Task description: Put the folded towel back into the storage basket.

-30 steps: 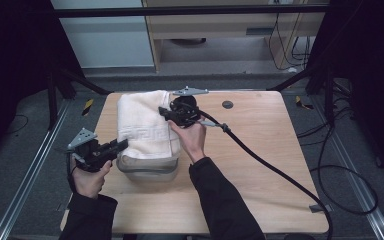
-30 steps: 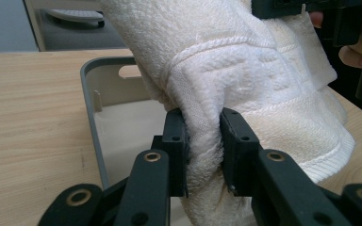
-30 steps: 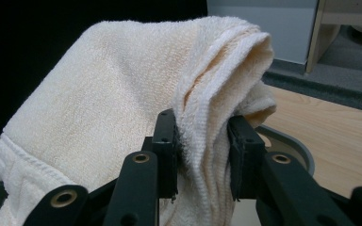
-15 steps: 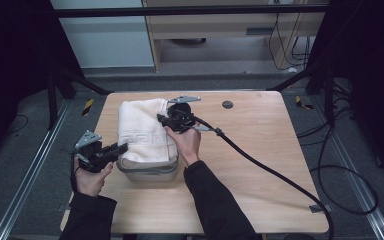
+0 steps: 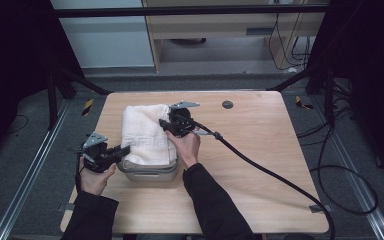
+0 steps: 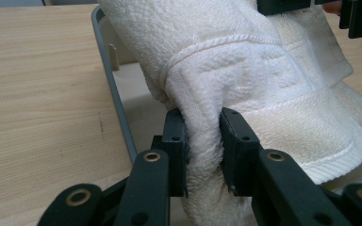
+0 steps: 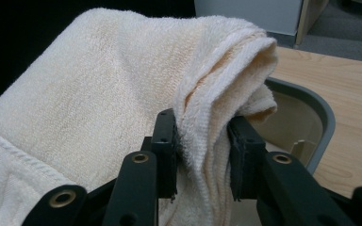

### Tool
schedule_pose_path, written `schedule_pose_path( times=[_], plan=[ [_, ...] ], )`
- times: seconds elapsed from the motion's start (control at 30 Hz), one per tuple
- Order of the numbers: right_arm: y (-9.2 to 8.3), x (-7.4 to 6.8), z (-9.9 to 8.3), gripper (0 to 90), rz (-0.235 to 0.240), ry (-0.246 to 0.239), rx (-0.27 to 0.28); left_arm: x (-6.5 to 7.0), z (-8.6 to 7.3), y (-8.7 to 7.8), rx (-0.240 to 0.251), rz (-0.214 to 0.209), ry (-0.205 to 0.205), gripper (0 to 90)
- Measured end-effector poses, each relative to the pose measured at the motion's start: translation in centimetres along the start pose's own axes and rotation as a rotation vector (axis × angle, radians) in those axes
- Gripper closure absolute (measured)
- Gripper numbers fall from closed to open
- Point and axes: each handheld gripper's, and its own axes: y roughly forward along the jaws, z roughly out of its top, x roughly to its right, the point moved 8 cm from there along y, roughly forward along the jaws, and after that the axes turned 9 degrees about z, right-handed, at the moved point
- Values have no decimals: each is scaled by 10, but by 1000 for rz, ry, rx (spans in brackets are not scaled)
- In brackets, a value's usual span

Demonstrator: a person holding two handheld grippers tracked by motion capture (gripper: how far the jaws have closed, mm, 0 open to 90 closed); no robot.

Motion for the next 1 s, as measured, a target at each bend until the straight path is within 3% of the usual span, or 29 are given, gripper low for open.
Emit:
schedule_pose_path(
  times=[0.33,1.0],
  plan=[
    [5,7,-12,677,-24,-1,-24,0,-8,12,-38,14,13,726],
    [11,12,-33,652,-75,-58,-81,-2,-20,27,-111,49,31,686]
  ],
)
